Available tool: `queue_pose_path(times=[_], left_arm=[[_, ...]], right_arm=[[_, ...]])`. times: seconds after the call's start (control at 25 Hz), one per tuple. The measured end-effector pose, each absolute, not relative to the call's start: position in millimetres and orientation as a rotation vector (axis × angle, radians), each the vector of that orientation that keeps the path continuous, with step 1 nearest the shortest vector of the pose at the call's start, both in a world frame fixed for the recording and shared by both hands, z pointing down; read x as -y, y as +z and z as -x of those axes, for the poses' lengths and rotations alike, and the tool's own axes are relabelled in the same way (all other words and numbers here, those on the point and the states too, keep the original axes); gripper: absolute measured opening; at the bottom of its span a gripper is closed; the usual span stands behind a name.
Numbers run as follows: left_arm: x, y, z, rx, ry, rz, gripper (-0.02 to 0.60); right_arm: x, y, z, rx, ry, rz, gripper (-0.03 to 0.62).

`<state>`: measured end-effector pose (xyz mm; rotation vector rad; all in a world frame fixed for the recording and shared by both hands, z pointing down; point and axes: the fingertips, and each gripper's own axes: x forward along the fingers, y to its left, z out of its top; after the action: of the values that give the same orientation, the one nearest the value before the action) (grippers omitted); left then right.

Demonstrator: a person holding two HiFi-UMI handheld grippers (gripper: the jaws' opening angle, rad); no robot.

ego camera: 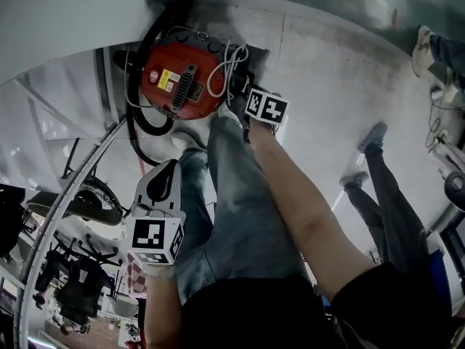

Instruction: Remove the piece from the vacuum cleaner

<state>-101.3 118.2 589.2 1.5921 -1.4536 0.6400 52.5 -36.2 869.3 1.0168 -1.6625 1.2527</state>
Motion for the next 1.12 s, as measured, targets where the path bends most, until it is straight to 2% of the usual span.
queue_pose_path(times=[1.12], left_arm=[[-126, 615, 98, 1.364, 0.636, -1.679, 0.017]], right_arm=[[34, 869, -67, 1.596, 1.417, -1.244, 0.048]])
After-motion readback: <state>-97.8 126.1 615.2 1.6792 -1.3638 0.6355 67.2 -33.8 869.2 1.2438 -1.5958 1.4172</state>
